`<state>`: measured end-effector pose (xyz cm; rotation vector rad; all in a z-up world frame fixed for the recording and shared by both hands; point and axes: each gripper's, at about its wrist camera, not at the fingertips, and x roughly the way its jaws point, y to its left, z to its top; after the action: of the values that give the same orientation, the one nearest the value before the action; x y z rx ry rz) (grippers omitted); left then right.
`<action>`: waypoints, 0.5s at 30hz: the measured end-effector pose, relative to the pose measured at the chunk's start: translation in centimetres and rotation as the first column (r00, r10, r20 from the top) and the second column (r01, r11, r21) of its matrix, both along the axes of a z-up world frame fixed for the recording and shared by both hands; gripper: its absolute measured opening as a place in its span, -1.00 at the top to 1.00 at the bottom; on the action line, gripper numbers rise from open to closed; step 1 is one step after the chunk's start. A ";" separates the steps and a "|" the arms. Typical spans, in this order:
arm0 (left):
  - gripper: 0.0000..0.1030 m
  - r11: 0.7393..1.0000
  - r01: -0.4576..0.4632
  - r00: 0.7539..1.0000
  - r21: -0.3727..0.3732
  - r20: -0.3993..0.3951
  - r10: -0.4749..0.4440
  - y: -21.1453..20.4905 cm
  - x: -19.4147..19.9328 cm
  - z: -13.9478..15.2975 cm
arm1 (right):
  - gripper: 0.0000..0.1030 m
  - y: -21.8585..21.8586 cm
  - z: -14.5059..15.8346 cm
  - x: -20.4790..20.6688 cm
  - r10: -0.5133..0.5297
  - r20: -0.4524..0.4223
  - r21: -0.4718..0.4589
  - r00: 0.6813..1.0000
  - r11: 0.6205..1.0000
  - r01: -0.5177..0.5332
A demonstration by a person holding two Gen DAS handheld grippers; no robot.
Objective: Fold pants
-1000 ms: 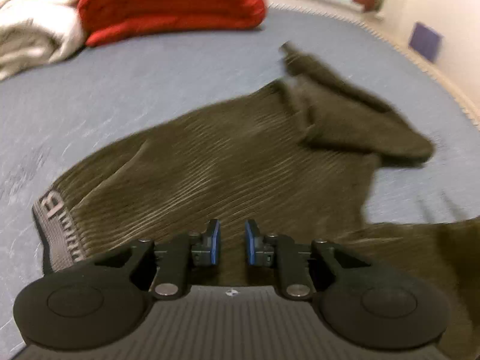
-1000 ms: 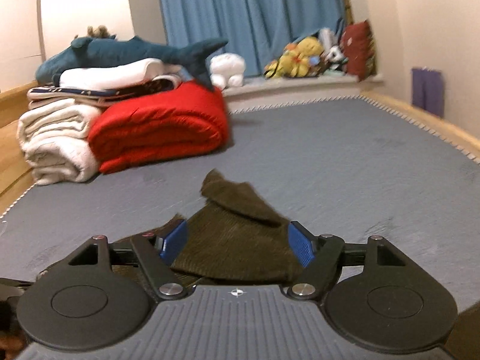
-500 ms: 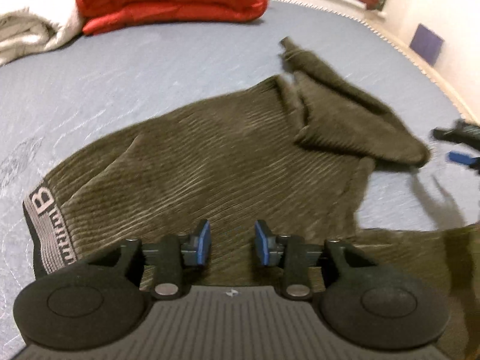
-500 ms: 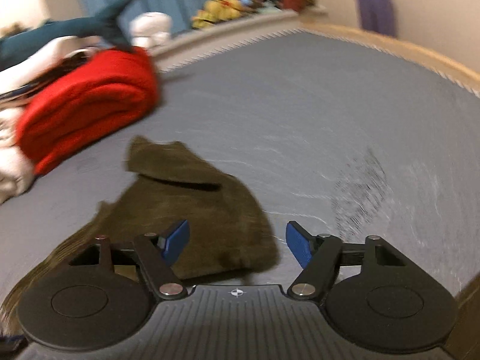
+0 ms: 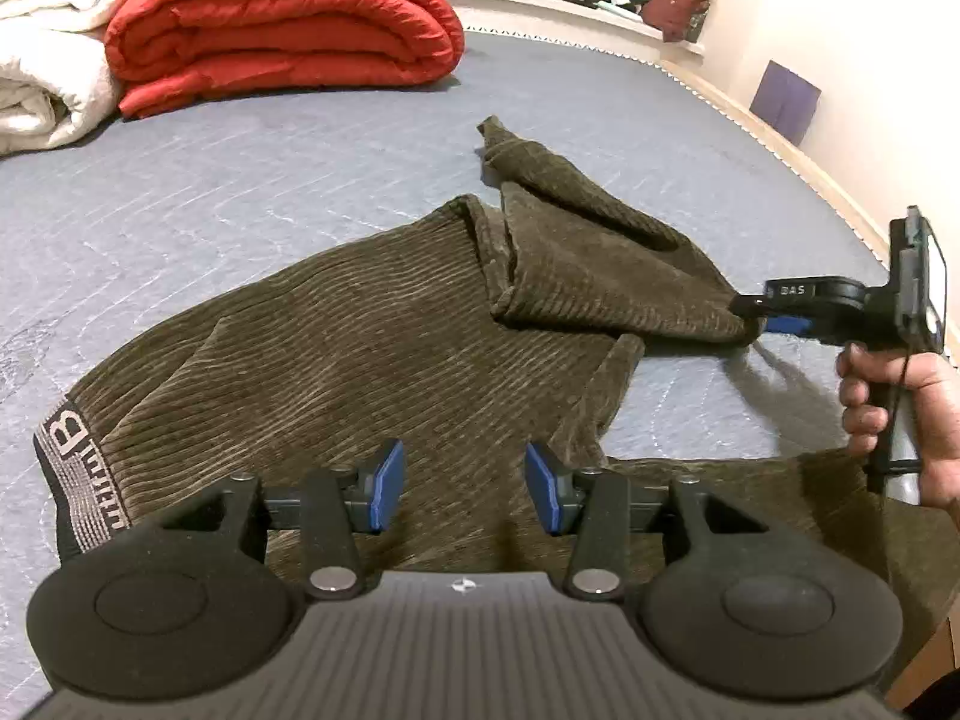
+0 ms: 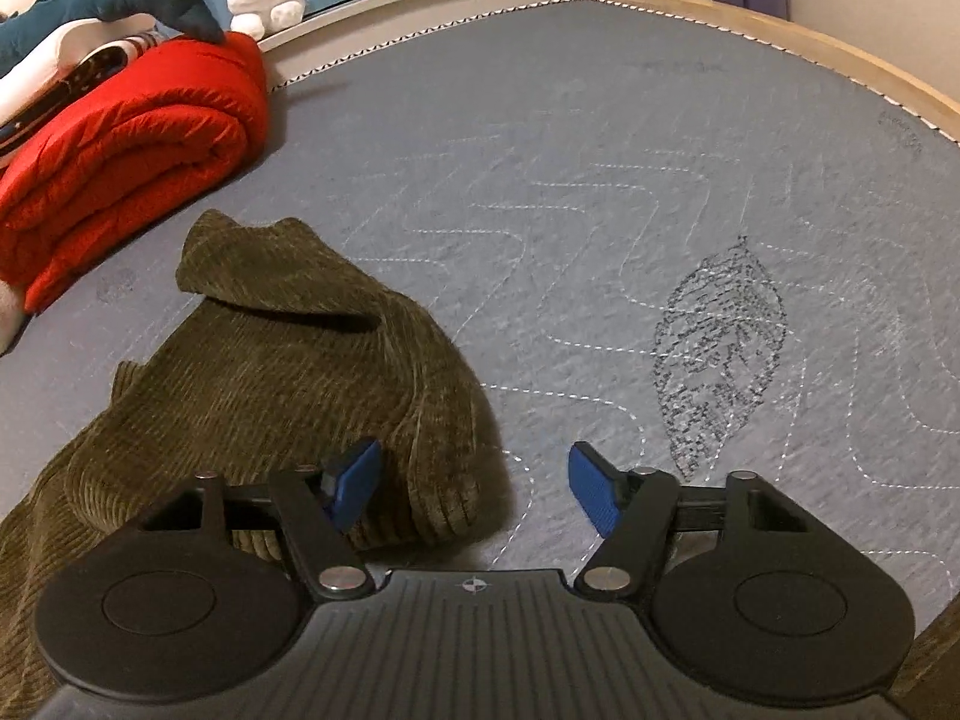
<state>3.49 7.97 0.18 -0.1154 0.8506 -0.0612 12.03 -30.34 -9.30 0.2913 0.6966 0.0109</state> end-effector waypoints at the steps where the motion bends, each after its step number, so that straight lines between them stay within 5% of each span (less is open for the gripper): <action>1: 0.05 1.000 -0.003 1.000 0.002 0.000 0.003 0.1 0.0 -0.1 | 0.43 0.1 0.1 -0.1 0.021 0.003 0.014 1.000 1.000 -0.021; 3: 0.05 1.000 -0.008 1.000 0.007 0.000 0.008 0.3 0.0 -0.1 | 0.62 0.6 0.9 -0.4 0.034 0.027 -0.014 0.999 0.999 -0.034; 9: 0.05 1.000 -0.025 1.000 0.011 0.009 0.025 0.6 -0.1 0.1 | 0.71 1.7 4.3 -2.6 0.173 0.136 -0.042 0.975 0.985 -0.169; 13: 0.05 0.998 -0.064 0.997 -0.023 0.050 0.065 1.1 -0.3 1.0 | 0.76 3.7 7.7 -6.0 0.389 0.249 -0.125 0.887 0.921 -0.369; 15: 0.05 0.996 -0.078 0.995 -0.030 0.066 0.080 1.2 -0.4 1.4 | 0.77 4.7 9.0 -7.9 0.511 0.286 -0.138 0.811 0.859 -0.493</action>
<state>3.12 9.15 1.57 -0.1720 0.7776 -0.0024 4.11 -25.65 -0.30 0.0374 0.4366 0.5366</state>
